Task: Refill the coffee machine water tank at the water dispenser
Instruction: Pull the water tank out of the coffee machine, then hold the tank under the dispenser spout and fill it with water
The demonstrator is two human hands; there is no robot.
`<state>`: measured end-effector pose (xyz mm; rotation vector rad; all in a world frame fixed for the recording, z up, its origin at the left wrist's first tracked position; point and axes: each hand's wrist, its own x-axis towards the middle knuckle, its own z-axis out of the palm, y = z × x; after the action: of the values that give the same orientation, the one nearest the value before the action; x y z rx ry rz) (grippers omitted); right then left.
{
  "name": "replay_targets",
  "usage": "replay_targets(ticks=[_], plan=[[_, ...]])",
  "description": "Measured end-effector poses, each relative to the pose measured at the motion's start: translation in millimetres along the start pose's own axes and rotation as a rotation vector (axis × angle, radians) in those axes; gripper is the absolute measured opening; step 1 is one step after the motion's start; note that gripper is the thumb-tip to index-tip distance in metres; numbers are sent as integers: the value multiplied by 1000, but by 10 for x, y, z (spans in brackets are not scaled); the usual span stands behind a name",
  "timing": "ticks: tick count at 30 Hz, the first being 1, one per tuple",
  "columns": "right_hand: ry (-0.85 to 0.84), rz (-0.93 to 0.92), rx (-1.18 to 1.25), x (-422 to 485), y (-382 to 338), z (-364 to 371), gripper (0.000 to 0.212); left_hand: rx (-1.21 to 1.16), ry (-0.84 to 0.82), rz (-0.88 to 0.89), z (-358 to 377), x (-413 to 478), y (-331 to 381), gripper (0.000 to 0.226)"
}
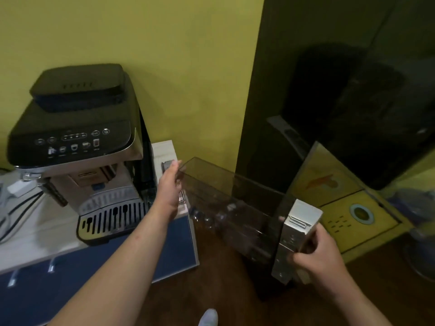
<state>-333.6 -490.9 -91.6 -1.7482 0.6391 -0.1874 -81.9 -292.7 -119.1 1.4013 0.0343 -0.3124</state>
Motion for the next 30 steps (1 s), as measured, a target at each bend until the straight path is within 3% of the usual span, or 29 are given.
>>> replay_targets(ticks=[2,5,11,16,22,29,30], plan=[[-59,-38,30,-245,49,-197,76,50,-66,9,-35,-254,28,45],[-105,-97,76,-581,134,-439,93,-53,-137,19,32,-662,38,47],[-74,-196,294,-1126,226,-811,87,-187,-55,44,279,-1443,-121,39],[142,-283,385,-1424,299,-985,104,-223,-29,96,502,-1941,-217,38],[476,-340,476,-1518,447,-1132,62,-41,-179,244,777,-2165,-259,41],[583,-365,491,-1613,619,-1453,26,53,-333,232,1173,-2202,-425,39],[589,-365,490,-1630,644,-1509,29,54,-357,216,1230,-2199,-469,39]])
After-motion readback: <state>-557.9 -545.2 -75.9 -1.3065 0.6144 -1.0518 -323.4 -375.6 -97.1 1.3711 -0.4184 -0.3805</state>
